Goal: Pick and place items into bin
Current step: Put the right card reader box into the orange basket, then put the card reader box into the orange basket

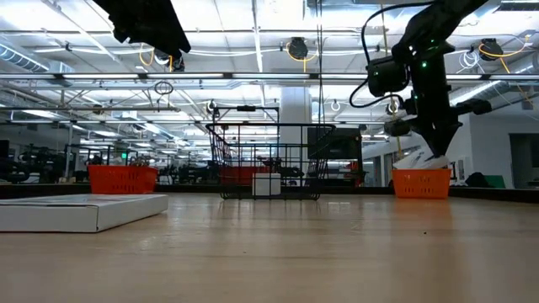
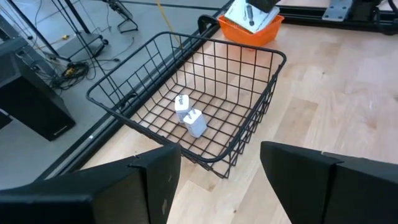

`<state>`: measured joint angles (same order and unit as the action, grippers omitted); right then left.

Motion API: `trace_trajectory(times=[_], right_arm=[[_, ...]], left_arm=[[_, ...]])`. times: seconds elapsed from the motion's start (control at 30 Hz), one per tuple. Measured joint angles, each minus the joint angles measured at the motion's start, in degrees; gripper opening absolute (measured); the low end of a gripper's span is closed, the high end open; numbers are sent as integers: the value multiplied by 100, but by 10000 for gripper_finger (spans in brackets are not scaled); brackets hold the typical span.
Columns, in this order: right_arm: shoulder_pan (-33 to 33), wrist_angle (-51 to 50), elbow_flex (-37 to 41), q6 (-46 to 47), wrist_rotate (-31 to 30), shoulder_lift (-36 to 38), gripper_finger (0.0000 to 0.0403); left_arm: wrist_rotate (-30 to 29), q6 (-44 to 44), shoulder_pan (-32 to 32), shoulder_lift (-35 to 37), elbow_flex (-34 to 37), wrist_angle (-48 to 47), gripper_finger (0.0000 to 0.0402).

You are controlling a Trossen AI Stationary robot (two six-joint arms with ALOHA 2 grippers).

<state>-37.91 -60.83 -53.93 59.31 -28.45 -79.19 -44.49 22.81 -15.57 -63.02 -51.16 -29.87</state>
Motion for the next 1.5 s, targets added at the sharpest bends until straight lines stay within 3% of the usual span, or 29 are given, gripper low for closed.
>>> trace_trajectory(times=[0.27, 0.43, 0.63, 0.83, 0.93, 1.27, 1.5], right_arm=[[23, 41, 0, -144, 11, 46, 128], [237, 166, 0, -369, -131, 89, 167], [442, 922, 0, -596, -278, 86, 163], [1003, 1736, 0, -979, 386, 86, 155], [1472, 2151, 0, -1081, 618, 86, 155], [3393, 3843, 0, -1730, 590, 84, 150], [4773, 5906, 0, -3066, 610, -155, 150]], left_arm=[[2, -2, 0, 0, 0, 1, 230], [2, -2, 0, 0, 0, 4, 230], [4, 4, 0, 0, 0, 7, 230], [7, 6, 0, 0, 0, -9, 230], [12, 7, 0, 0, 0, -26, 230], [437, 46, 0, 0, 0, -44, 230], [1353, 683, -70, -142, 0, -219, 230]])
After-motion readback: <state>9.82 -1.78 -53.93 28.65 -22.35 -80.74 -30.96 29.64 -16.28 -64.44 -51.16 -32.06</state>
